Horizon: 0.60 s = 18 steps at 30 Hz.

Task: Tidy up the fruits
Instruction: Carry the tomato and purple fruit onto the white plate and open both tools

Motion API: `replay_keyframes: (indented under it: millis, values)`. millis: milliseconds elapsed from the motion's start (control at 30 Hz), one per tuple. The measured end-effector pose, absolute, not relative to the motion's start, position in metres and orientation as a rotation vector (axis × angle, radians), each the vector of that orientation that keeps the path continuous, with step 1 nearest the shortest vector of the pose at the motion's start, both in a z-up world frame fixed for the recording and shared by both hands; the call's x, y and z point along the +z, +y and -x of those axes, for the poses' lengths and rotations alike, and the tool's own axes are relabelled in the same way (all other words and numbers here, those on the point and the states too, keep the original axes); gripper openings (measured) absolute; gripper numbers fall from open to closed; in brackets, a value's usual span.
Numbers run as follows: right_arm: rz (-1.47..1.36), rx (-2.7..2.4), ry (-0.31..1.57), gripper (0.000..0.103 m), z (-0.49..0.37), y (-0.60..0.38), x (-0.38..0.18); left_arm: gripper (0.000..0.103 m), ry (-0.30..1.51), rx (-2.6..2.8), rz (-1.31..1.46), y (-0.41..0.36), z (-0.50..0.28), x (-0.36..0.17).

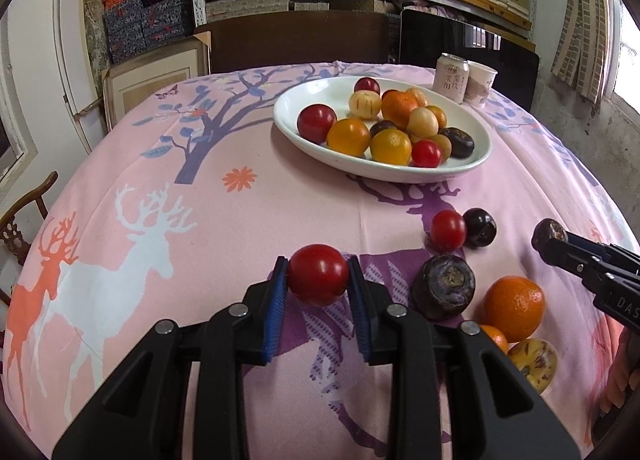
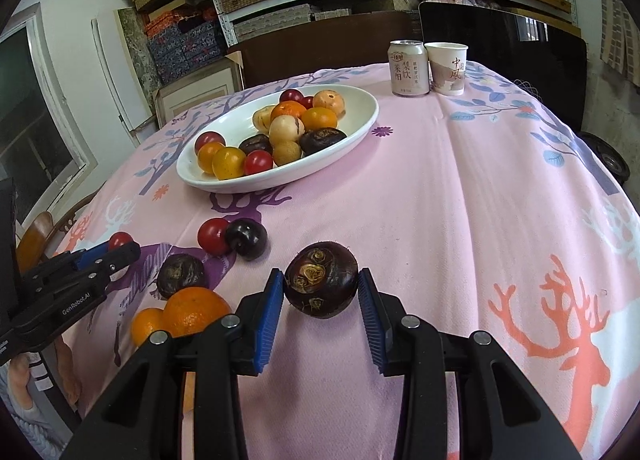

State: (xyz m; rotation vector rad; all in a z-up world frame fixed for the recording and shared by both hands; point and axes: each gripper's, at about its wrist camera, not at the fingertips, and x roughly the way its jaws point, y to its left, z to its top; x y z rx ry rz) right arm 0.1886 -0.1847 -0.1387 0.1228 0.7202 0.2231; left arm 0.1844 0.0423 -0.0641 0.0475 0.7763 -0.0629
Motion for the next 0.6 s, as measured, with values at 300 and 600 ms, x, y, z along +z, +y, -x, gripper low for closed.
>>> replay_keyframes:
  millis: [300, 600]
  values:
    - [-0.108, 0.237, 0.669, 0.039, -0.18, -0.181, -0.131, 0.029, 0.724, -0.057, -0.065, 0.04, -0.177, -0.054]
    - [-0.145, 0.274, 0.613, 0.039, -0.183, -0.185, -0.097, 0.029, 0.656, -0.054, -0.092, 0.025, -0.191, -0.021]
